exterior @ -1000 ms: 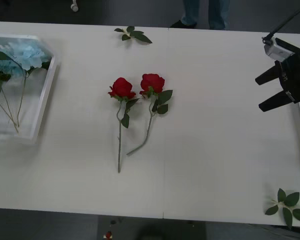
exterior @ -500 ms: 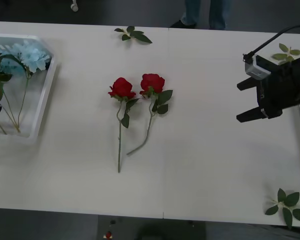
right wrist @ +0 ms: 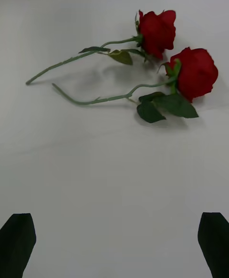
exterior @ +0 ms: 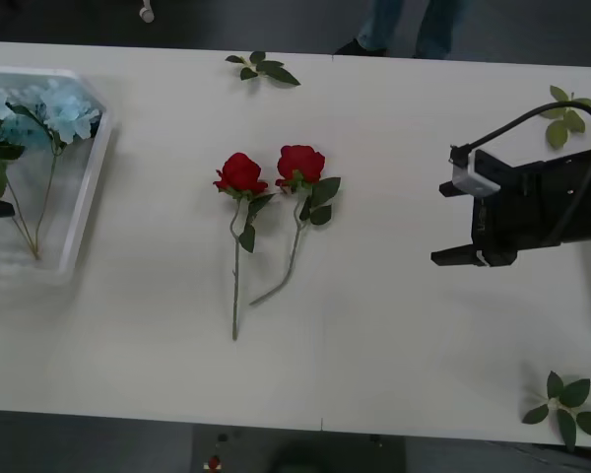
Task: Put the red flowers into the right box and the blue flowers into the left box
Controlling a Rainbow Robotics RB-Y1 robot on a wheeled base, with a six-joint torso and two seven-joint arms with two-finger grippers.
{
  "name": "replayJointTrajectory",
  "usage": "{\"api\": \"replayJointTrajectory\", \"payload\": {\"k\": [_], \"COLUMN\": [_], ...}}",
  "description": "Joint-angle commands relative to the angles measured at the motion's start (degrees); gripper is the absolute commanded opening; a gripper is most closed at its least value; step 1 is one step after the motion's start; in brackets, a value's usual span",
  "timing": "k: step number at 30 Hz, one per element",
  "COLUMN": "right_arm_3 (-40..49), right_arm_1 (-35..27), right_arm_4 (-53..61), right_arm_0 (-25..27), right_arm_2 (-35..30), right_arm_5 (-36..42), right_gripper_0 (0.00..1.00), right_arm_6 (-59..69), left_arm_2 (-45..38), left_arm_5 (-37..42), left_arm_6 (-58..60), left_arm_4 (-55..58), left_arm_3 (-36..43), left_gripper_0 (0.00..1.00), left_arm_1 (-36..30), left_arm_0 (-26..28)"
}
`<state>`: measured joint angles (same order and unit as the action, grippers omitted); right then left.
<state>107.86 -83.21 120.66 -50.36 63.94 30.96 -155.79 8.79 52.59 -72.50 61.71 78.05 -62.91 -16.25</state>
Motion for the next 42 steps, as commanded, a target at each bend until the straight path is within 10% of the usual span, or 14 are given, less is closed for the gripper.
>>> {"api": "replayJointTrajectory", "payload": {"k": [1, 15, 28, 42], "right_arm_3": [1.22, 1.30, 1.30, 1.30], "right_arm_1": [-2.57, -2.74, -2.74, -2.74], "right_arm_4": [-0.61, -0.61, -0.61, -0.61], "right_arm_0": [-1.23, -1.23, -1.23, -1.23], "right_arm_2": [-0.04, 0.05, 0.05, 0.05], "right_arm_5": [0.15, 0.15, 0.15, 0.15], "right_gripper_0": [1.00, 1.00, 1.00, 1.00], "right_arm_6": [0.79, 0.79, 0.79, 0.79], "left_arm_2": [-7.82, -28.30, -24.96, -4.40], "left_arm_5": [8.32, 36.70, 29.76, 15.70], "left_arm_6": [0.86, -10.56, -25.50, -31.39], "left_arm_4": [0.34, 14.40, 37.78, 31.45], "left_arm_3": [2.72, 8.09, 10.99, 14.15], "left_gripper_0": [1.00, 1.00, 1.00, 1.00], "left_arm_1": [-1.60, -1.34, 4.38, 7.80], "left_arm_0": [-1.68, -1.68, -3.17, -11.52]}}
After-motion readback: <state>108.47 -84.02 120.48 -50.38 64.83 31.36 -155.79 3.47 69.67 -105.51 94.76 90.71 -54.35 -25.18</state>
